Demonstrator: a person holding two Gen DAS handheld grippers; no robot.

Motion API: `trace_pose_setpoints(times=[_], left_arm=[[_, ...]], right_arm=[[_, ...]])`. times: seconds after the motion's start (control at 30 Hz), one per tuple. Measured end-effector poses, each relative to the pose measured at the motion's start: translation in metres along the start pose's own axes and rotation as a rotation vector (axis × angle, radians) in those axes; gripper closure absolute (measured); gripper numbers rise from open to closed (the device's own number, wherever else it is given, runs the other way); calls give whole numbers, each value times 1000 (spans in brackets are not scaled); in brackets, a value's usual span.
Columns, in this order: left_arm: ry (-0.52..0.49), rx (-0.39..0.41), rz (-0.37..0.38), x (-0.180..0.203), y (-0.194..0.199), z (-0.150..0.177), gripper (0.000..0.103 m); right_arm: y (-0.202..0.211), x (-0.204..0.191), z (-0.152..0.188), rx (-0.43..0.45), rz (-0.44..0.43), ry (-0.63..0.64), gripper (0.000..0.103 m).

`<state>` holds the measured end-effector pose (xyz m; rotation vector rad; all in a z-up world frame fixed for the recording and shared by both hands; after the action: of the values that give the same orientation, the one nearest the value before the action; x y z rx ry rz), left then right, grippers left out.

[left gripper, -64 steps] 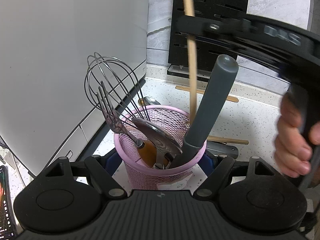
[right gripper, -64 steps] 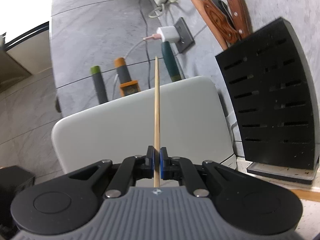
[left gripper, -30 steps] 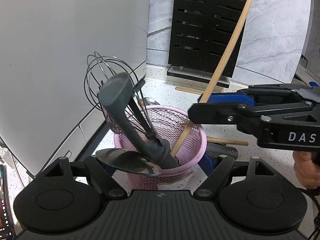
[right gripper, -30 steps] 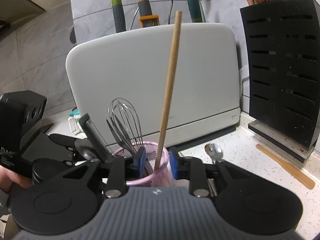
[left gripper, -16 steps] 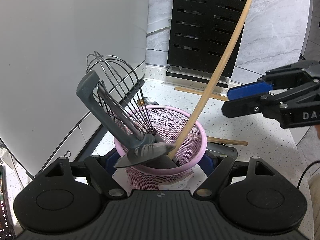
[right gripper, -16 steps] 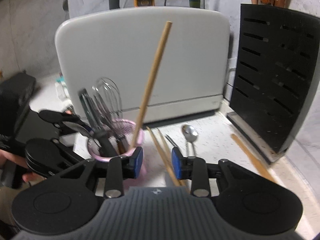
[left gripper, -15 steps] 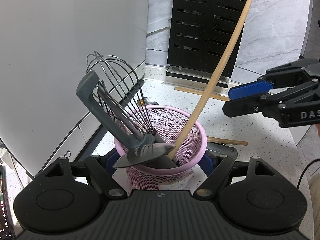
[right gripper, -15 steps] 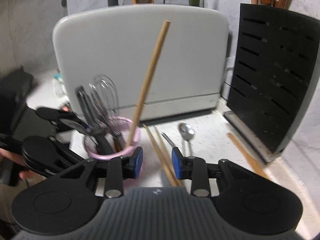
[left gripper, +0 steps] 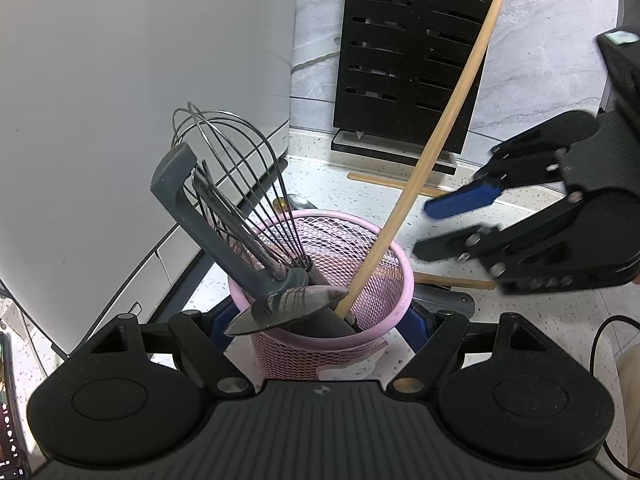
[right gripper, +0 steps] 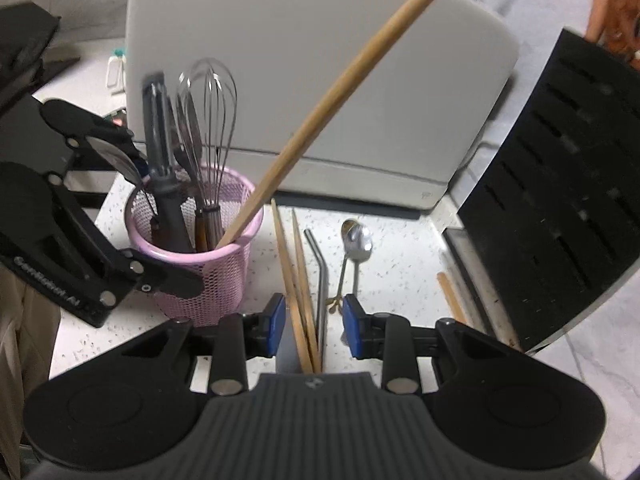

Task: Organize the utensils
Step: 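Move the right tool back to the wooden chopsticks on the counter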

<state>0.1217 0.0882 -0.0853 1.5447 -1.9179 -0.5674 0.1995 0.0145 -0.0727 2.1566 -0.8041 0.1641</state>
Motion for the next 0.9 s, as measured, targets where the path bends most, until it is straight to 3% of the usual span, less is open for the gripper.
trace_pose_setpoints(times=[0.17, 0.27, 0.4, 0.9], left_arm=[[-1, -1, 0, 0, 0, 0, 11], [0, -1, -1, 1, 0, 0, 11], [-1, -1, -1, 1, 0, 0, 11], [-1, -2, -1, 0, 0, -1, 11]], right_arm=[[-26, -7, -2, -41, -36, -6, 74], [-38, -13, -3, -35, -59, 19, 95], [-50, -22, -5, -32, -109, 34, 97], [-83, -23, -6, -77, -138, 26, 97]])
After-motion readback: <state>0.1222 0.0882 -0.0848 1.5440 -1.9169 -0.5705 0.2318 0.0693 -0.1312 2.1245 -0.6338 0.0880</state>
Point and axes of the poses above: each gripper's, at about its wrist camera, not at the fingertips, and y roughly against the way its jaws point, x to its right, z to its underside, the point moved 7 cm from there along -y, roughly the way its jaws point, and after that the axes turned 13 degrees about z, right-handed, at the moved point
